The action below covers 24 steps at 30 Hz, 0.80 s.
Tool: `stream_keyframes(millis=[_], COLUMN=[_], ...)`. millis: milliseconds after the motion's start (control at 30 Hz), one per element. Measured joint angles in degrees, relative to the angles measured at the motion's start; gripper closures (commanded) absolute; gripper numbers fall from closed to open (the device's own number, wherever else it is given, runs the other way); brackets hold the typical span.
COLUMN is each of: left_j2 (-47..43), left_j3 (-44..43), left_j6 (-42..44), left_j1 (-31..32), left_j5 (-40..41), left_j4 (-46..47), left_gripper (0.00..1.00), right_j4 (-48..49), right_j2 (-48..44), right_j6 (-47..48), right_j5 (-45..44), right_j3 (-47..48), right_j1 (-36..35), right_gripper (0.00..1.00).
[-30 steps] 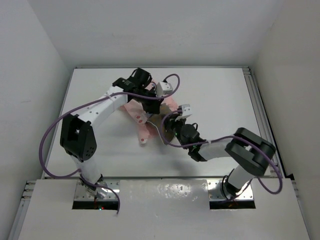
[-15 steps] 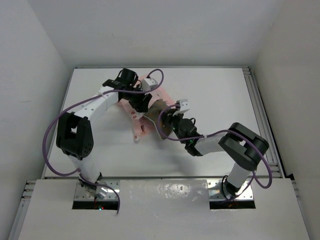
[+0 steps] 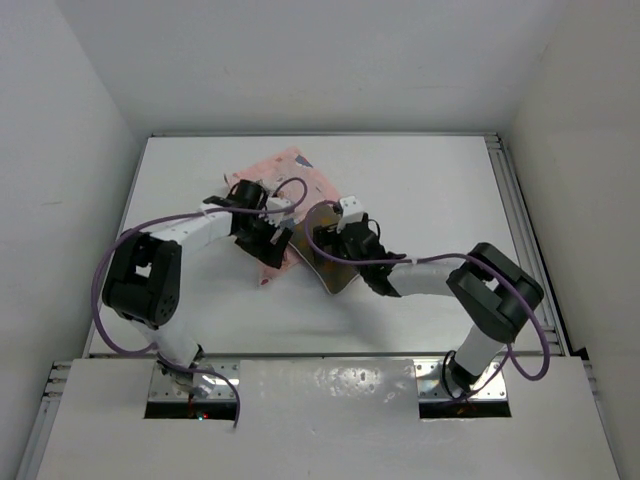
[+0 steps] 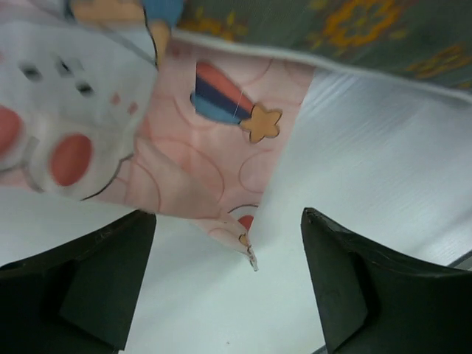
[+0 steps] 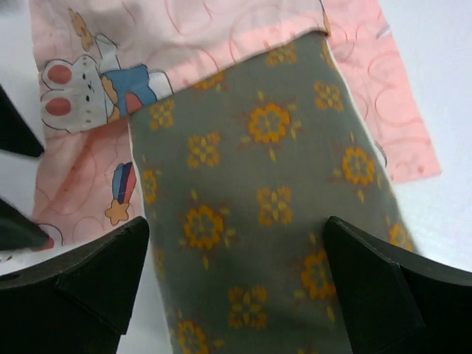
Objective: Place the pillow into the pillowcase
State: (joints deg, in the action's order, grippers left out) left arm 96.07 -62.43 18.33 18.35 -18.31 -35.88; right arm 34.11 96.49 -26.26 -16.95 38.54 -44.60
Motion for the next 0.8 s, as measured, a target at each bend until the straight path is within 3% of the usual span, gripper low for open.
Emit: stream_keyframes(millis=[167, 267, 367, 467, 533, 567, 600, 633, 800], left_j2=[0.0, 0.4, 1.8, 3.7, 3.9, 4.1, 4.3, 4.5, 4.5], left_j3=[3.7, 4.3, 5.2, 5.6, 5.7, 5.7, 5.7, 5.7, 5.6], left_j6=[-4.8, -6.5, -7.2, -6.9, -6.6, -6.3, -6.1, -5.6, -3.7], left_j1=[0.9, 0.8, 0.8, 0.7, 0.7, 0.7, 0.7, 0.7, 0.7], left_j5=[6.0, 9.0, 10.1, 8.2, 6.4, 5.6, 5.0, 4.3, 0.3], left_j4=[3.7, 7.6, 10.8, 12.6, 13.9, 14.2, 14.4, 14.6, 14.9], left_gripper=[0.21, 0.26, 0.41, 0.64, 0.78, 0.97, 1.0, 1.0, 1.0], right_j4=[-8.1, -11.9, -14.7, -13.5, -11.6, -10.7, -9.5, -8.7, -3.3], right_j2=[0.5, 3.9, 9.2, 11.9, 12.7, 13.0, 13.5, 13.7, 14.0], right_j6=[6.8, 8.9, 9.4, 8.3, 7.4, 6.7, 5.6, 5.2, 0.1], right_j5=[0.6, 0.3, -0.6, -0.8, -0.2, 0.4, 1.0, 1.4, 6.1], right_j3=[5.1, 8.7, 13.7, 16.3, 16.4, 16.4, 16.5, 16.6, 15.6], right_j1=[0.0, 0.0, 0.0, -0.1, -0.1, -0.1, 0.0, 0.0, 1.3], right_gripper=[0.01, 0.01, 0.01, 0.04, 0.41, 0.58, 0.93, 1.0, 1.0])
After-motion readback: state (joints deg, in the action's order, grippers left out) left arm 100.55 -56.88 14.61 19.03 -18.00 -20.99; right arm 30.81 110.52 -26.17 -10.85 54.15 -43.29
